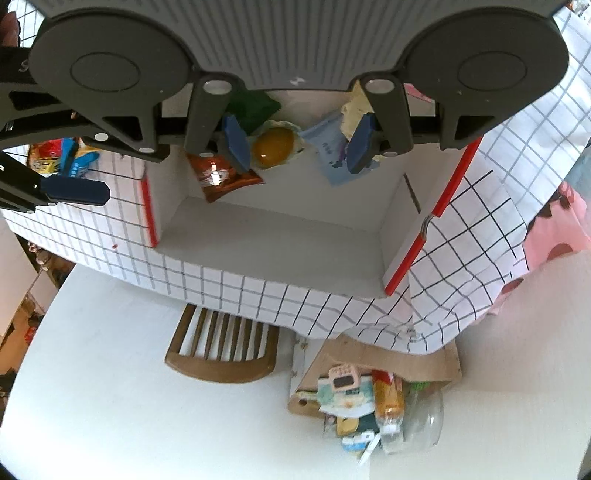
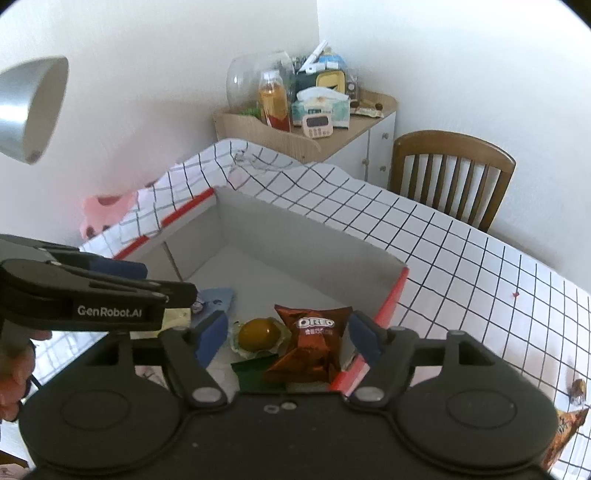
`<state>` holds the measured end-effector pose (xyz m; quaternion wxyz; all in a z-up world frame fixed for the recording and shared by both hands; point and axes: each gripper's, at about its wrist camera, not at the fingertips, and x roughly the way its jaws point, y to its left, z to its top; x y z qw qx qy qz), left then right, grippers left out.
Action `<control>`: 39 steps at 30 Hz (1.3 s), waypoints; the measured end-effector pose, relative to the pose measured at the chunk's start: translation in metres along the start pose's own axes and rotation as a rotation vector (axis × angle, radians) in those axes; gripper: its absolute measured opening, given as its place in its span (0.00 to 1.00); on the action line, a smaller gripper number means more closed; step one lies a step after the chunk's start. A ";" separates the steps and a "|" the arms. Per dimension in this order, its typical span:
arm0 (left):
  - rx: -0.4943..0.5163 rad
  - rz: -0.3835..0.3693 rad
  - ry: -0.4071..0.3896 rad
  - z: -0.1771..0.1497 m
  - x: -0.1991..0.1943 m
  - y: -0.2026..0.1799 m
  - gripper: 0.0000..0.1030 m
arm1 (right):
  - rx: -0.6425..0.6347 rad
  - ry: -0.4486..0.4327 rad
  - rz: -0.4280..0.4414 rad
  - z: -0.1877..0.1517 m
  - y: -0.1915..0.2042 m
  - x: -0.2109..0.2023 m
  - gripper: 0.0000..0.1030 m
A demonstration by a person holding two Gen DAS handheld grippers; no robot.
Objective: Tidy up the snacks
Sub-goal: 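Withdraw both tools from the box back toward the snack pile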
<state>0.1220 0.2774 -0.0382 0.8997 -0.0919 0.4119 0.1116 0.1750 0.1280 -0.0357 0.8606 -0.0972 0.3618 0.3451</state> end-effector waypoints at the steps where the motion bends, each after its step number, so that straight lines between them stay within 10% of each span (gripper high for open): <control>1: 0.002 -0.005 -0.011 -0.001 -0.005 -0.003 0.56 | 0.004 -0.008 0.007 -0.001 -0.002 -0.005 0.74; 23: 0.045 -0.102 -0.163 -0.047 -0.074 -0.109 0.67 | 0.104 -0.190 0.074 -0.054 -0.068 -0.125 0.96; 39: 0.081 -0.203 -0.105 -0.088 -0.057 -0.206 0.78 | 0.182 -0.175 -0.031 -0.129 -0.148 -0.177 1.00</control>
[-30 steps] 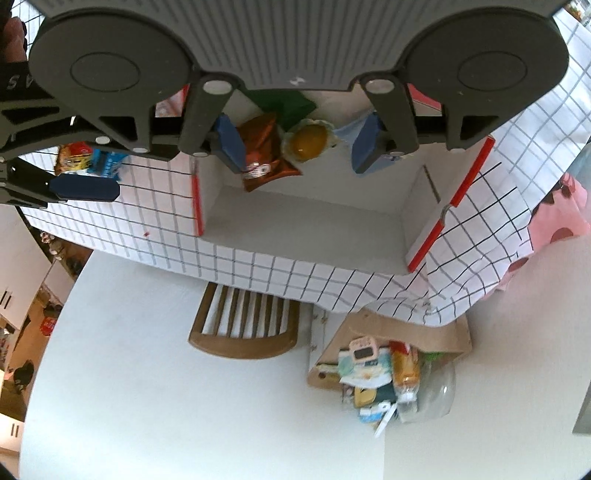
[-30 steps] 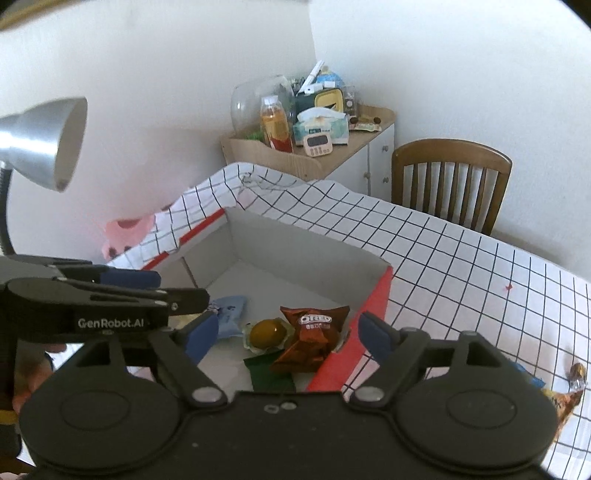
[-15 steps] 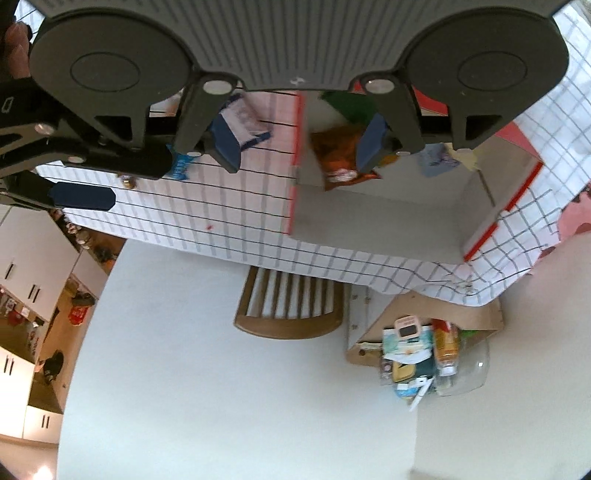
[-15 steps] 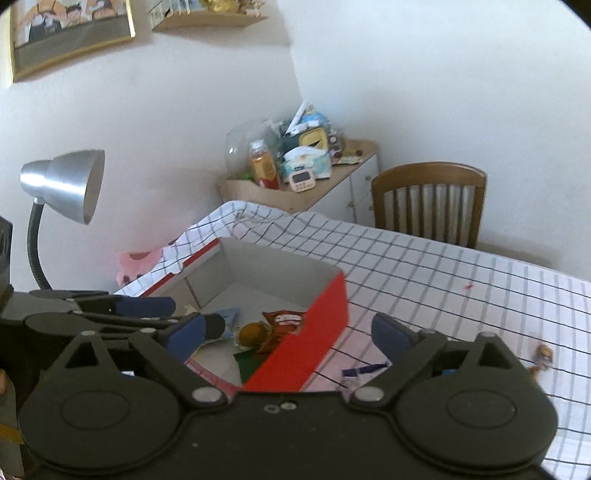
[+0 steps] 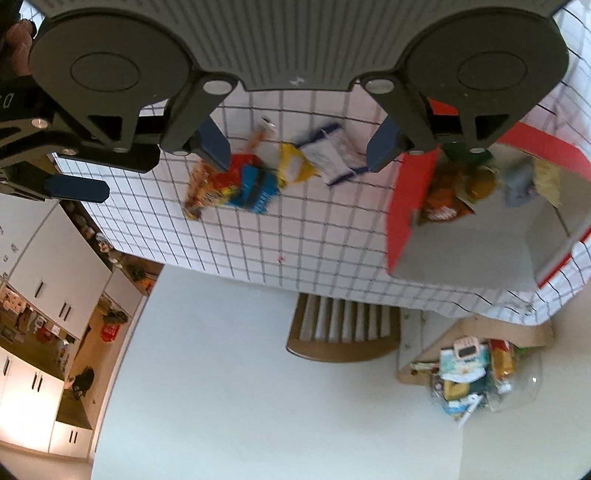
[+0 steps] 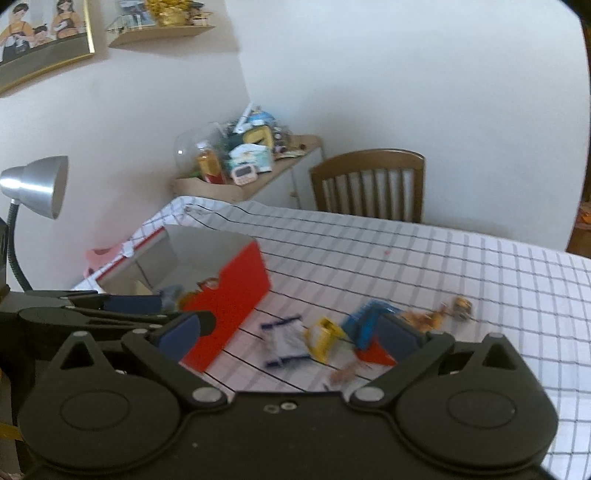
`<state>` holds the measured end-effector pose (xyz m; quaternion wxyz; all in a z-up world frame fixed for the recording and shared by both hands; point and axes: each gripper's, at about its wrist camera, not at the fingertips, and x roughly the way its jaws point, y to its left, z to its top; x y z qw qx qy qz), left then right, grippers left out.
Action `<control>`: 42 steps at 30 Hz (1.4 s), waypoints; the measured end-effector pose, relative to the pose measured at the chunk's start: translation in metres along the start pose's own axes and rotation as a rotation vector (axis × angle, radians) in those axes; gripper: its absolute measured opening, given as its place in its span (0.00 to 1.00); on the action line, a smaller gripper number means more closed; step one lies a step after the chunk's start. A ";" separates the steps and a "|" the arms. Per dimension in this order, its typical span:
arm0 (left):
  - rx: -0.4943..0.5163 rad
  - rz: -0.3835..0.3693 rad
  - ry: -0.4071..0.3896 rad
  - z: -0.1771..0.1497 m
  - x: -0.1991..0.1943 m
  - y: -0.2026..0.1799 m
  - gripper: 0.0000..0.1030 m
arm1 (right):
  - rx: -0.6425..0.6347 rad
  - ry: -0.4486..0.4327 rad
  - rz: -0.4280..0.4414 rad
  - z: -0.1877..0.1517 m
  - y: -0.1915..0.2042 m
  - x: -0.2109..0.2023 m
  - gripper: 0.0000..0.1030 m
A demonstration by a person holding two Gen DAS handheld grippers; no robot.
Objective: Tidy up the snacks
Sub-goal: 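Withdraw both tools from the box back toward the snack pile, then grasp the yellow packet with the left tool while the right tool grasps the orange chip bag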
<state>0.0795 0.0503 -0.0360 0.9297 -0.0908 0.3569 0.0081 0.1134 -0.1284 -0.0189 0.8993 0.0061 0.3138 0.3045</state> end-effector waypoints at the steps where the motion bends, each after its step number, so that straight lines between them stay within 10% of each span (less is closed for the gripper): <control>1: 0.001 -0.002 0.009 -0.002 0.003 -0.004 0.78 | 0.007 0.008 -0.009 -0.003 -0.006 -0.001 1.00; 15: 0.015 0.018 0.061 0.000 0.057 -0.027 0.78 | 0.116 0.045 -0.106 -0.006 -0.074 0.008 1.00; 42: 0.135 0.026 0.207 0.010 0.181 -0.026 0.71 | 0.318 0.248 -0.229 -0.003 -0.115 0.148 0.95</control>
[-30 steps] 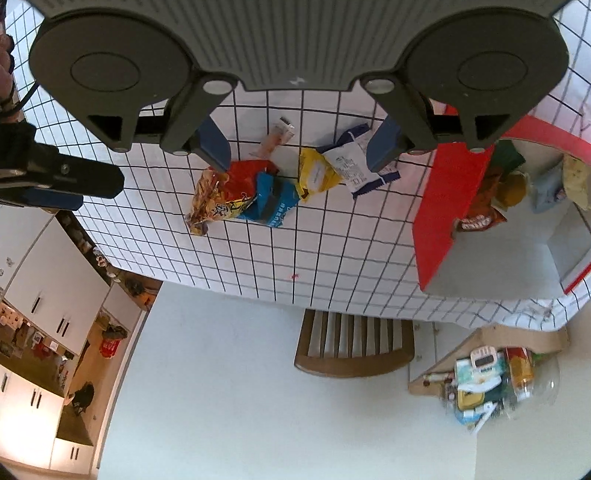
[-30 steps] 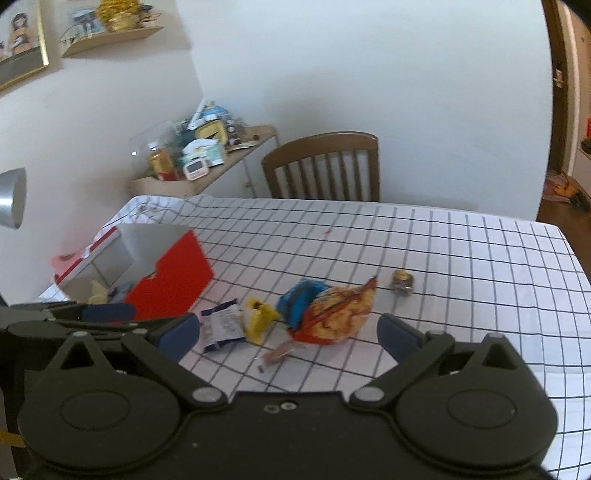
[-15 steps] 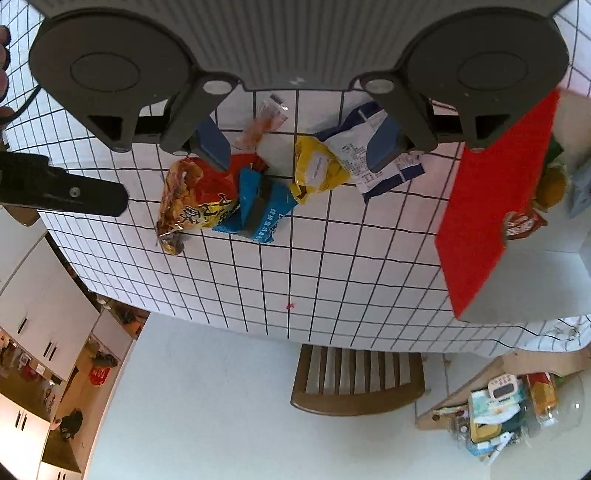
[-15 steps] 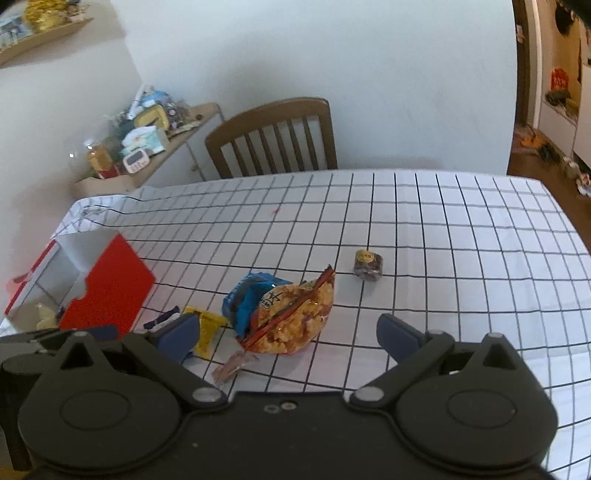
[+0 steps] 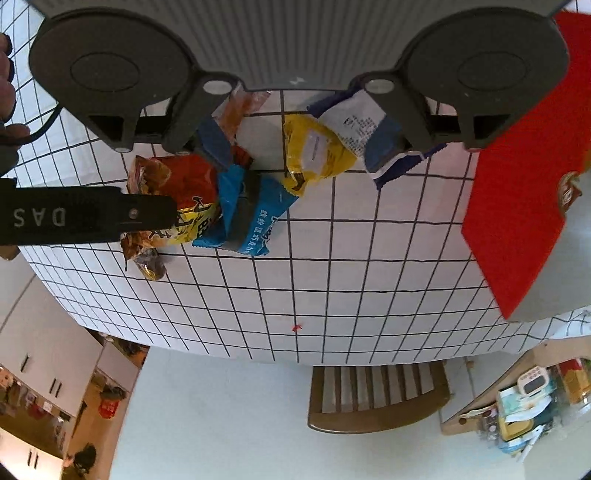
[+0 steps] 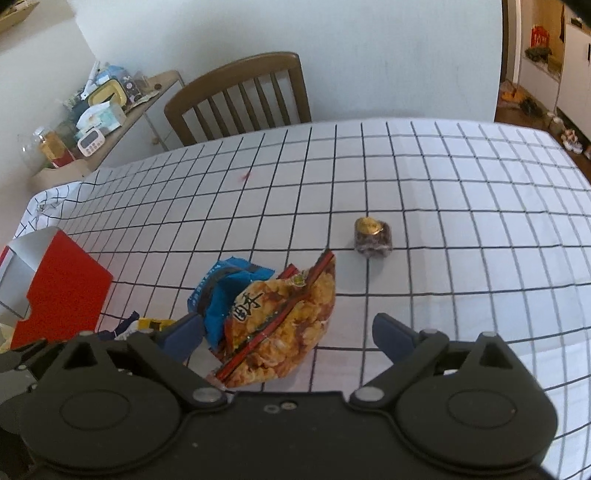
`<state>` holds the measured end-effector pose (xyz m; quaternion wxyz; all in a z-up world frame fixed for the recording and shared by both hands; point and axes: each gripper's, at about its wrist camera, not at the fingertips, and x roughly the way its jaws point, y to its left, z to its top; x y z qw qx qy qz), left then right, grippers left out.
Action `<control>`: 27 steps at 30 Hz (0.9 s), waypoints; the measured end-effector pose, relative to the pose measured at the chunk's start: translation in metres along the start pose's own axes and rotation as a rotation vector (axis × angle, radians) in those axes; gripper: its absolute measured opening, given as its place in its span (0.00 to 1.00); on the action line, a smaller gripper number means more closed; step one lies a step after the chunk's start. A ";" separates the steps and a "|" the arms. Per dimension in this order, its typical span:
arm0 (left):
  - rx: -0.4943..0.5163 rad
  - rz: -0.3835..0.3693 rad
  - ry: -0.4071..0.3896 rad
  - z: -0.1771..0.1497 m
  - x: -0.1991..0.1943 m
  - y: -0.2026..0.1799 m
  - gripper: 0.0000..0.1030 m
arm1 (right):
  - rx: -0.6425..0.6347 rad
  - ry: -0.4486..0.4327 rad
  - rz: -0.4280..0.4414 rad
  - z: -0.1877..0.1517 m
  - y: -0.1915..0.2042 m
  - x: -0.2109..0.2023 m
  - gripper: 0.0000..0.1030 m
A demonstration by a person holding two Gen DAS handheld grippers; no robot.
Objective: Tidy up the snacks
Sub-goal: 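Grasp the yellow packet with the left tool while the right tool grasps the orange chip bag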
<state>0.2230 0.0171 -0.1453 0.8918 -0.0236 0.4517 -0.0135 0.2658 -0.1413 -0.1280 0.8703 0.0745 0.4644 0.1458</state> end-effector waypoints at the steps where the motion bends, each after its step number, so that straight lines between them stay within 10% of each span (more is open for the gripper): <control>1: 0.007 -0.004 0.005 0.001 0.003 0.000 0.67 | 0.000 0.005 0.005 0.000 0.002 0.003 0.95; 27: 0.052 0.023 0.020 -0.001 0.020 0.002 0.26 | -0.004 0.029 -0.011 -0.008 -0.001 0.008 0.49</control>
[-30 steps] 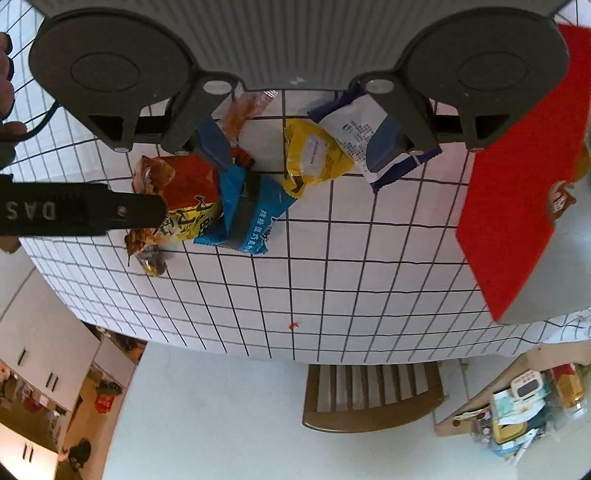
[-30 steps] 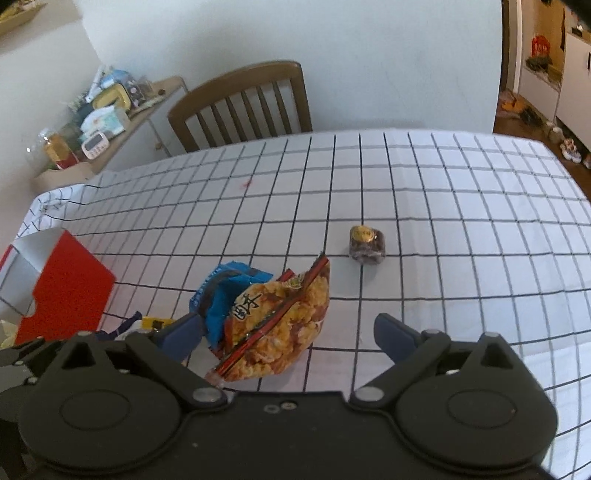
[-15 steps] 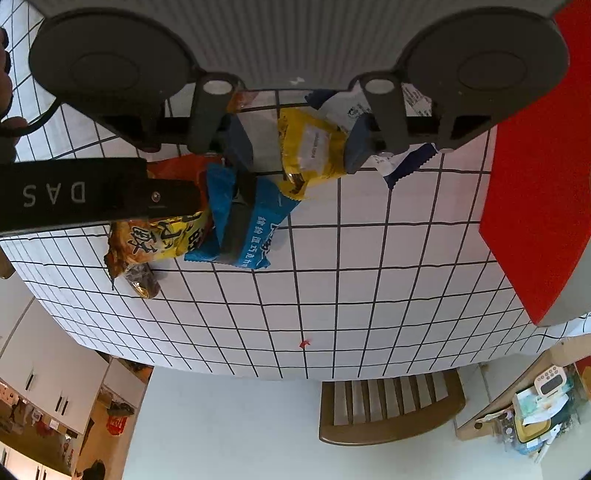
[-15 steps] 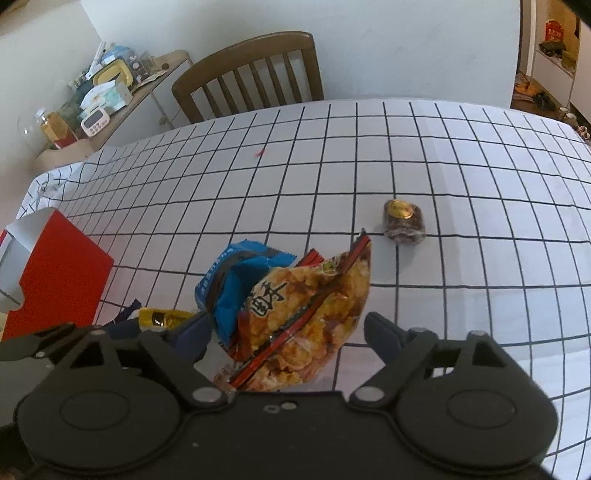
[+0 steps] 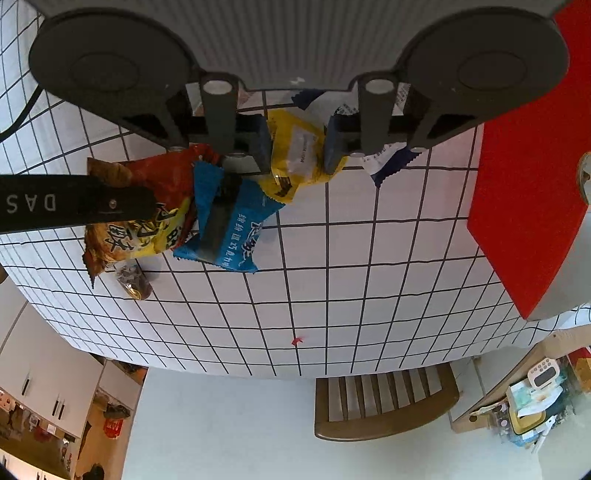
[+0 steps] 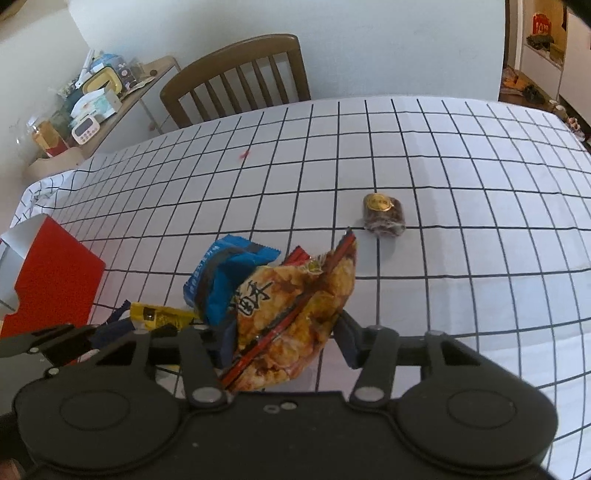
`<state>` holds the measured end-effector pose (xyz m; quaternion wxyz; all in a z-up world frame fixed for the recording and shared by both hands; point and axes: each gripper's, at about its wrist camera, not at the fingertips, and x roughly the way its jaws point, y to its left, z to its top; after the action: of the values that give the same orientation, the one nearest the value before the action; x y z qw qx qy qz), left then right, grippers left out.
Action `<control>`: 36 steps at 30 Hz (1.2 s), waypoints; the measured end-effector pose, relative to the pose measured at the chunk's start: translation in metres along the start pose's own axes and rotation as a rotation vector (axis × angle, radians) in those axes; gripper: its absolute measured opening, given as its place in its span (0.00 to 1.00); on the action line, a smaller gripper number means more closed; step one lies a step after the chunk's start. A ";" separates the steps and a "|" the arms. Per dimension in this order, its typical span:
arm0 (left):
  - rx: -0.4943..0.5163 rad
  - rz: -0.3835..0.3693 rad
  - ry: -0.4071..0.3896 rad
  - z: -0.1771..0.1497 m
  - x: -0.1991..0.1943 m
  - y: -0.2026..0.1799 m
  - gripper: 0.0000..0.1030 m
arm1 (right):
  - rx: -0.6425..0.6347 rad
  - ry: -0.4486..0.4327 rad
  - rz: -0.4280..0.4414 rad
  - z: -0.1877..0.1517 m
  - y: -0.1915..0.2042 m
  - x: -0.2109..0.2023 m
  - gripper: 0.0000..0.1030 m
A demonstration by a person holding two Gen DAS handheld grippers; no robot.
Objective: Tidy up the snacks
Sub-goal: 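Grasp the yellow packet with the left tool while the right tool grasps the orange chip bag, then carry both snacks over the red box and open both tools inside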
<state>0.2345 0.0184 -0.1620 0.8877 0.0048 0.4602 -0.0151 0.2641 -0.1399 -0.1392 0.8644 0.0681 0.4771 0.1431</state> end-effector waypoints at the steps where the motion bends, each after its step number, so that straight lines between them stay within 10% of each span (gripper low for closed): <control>1: -0.003 -0.004 -0.002 0.000 -0.001 0.001 0.26 | -0.006 -0.007 0.001 -0.001 0.000 -0.003 0.48; 36: -0.162 -0.004 -0.129 -0.018 -0.166 0.043 0.26 | -0.087 -0.141 0.184 -0.029 0.062 -0.136 0.47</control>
<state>0.1260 0.0653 -0.0370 0.9129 -0.0687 0.4020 0.0199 0.1600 -0.1245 -0.0293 0.8812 0.0838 0.4004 0.2371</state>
